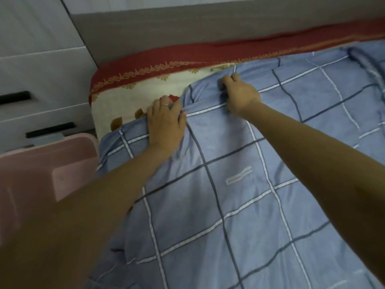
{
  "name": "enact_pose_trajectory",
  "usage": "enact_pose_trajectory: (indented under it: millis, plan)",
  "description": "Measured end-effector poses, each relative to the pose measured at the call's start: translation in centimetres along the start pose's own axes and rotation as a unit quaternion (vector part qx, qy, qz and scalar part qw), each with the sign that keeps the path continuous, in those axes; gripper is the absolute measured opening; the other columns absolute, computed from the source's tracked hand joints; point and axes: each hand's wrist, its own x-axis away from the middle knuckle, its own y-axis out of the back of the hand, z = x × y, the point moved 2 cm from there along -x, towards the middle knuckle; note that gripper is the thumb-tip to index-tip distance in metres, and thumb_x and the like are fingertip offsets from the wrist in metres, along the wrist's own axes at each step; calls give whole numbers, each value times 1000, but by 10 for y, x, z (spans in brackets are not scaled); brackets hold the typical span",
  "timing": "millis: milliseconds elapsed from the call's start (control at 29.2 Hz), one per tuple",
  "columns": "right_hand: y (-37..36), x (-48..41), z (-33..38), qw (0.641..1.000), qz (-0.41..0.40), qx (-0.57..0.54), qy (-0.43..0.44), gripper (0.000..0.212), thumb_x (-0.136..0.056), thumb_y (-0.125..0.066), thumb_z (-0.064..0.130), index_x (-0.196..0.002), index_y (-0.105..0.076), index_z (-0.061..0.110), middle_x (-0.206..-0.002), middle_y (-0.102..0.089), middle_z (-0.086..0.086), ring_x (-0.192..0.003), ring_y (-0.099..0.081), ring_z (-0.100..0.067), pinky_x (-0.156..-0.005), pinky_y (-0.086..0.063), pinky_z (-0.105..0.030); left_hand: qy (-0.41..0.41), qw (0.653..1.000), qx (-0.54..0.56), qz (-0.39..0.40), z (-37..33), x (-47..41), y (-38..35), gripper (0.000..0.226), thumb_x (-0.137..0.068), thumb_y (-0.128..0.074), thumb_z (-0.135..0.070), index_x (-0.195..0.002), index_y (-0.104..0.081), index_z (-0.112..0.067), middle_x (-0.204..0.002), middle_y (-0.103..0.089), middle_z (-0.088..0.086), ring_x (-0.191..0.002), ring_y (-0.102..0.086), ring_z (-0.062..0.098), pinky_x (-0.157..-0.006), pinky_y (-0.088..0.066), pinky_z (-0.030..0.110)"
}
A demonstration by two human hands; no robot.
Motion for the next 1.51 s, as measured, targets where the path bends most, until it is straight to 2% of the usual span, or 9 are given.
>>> enact_pose_trajectory:
  millis: [171, 274, 548, 651, 960, 1097, 1234, 1405, 1508]
  plan:
    - [0, 7, -39, 992, -4, -49, -116, 24, -94, -44, 6, -117, -49, 3, -125, -43, -23, -105, -52, -42, -85, -40, -42, -39, 997, 16, 68, 13, -26, 23, 18, -92, -49, -19, -93, -59, -5, -95, -53, 16, -89, -48, 33, -72, -24, 34]
    - [18, 7, -41, 960, -58, -180, -204, 27, -96, -37, 5, -114, -55, -6, -122, -52, -25, -109, -51, -38, -78, -35, -31, -11, 995, 25, 96, 12, -34, 31, 17, -93, -49, -17, -91, -60, -4, -94, -56, 16, -88, -51, 34, -72, -32, 38]
    - [21, -62, -7, 966, -46, -149, -207, 27, -93, -46, 7, -114, -62, 1, -124, -56, -21, -112, -54, -34, -90, -42, -36, -22, 996, 6, 84, 60, -52, 17, 19, -89, -51, -20, -79, -57, -6, -81, -57, 14, -73, -55, 33, -65, -37, 38]
    - [-10, -65, -6, 959, 13, -132, -249, 38, -95, -44, 16, -130, -47, 2, -142, -38, -23, -130, -35, -38, -105, -31, -39, -32, 998, -9, 58, 64, -46, 11, 25, -87, -41, -27, -76, -55, -10, -80, -56, 10, -71, -52, 29, -67, -35, 36]
    - [-17, -66, 16, 899, -118, -252, -339, 57, -88, -45, 40, -134, -35, 7, -144, -29, -15, -135, -28, -31, -109, -21, -37, -14, 999, -12, 42, 64, -47, 1, 20, -90, -39, -19, -96, -57, -13, -82, -61, 8, -70, -54, 28, -67, -36, 35]
    - [-19, 5, 92, 929, -163, -245, -226, 66, -90, -53, 37, -147, -27, 19, -156, -14, -11, -143, -15, -31, -115, -10, -48, -1, 999, 10, 51, 63, -50, 3, 26, -90, -33, -19, -99, -57, -13, -83, -62, 8, -71, -55, 28, -70, -37, 38]
    - [-72, 108, 156, 984, -111, -129, -62, 56, -92, -38, 43, -146, -34, 28, -155, -26, -2, -143, -18, -33, -112, -6, -63, 21, 998, 9, 63, 62, -50, 4, 28, -93, -31, -24, -100, -56, -13, -82, -64, 7, -74, -57, 29, -74, -38, 38]
    - [-87, 117, 145, 983, -122, -129, -53, 62, -85, -39, 36, -146, -37, 23, -153, -31, 1, -142, -24, -27, -114, -9, -59, 73, 991, 86, 66, 62, -49, 15, 40, -95, -27, -32, -113, -56, -12, -95, -67, 6, -85, -60, 28, -78, -38, 36]
    - [-87, 120, 147, 981, -129, -136, -49, 61, -85, -39, 36, -145, -38, 23, -153, -32, 0, -142, -25, -27, -114, -8, -58, 136, 981, 133, 36, 64, -13, 41, 43, -95, -34, -36, -125, -51, -11, -122, -57, 8, -112, -52, 27, -96, -35, 36]
